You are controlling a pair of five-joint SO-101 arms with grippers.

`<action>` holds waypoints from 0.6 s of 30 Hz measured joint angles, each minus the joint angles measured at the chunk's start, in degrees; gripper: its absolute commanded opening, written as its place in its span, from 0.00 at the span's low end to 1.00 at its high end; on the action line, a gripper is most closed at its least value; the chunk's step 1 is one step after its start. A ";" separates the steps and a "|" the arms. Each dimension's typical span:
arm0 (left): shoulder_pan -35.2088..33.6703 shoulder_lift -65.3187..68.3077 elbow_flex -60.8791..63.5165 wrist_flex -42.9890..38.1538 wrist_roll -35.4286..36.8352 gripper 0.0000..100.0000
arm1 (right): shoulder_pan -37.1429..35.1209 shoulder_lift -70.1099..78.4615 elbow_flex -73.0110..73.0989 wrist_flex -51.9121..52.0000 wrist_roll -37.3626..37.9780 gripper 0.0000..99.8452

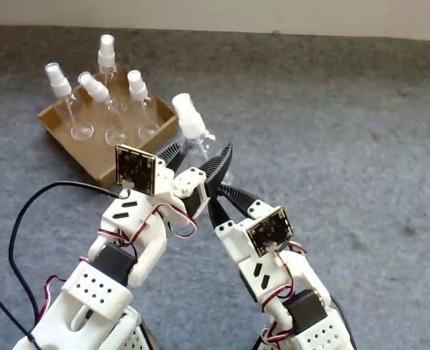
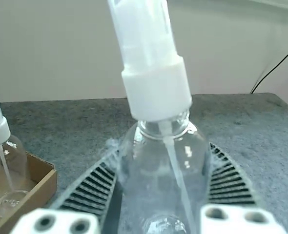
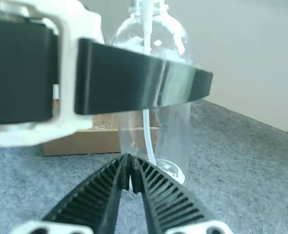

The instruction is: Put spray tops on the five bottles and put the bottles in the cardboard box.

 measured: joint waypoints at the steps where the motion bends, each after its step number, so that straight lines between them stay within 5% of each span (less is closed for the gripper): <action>1: 0.00 -0.09 0.35 0.00 0.18 0.02 | 0.00 0.00 0.00 0.00 0.00 0.00; 18: 0.79 -1.14 2.46 -0.18 0.26 0.02 | 0.00 0.09 0.00 0.09 0.09 0.00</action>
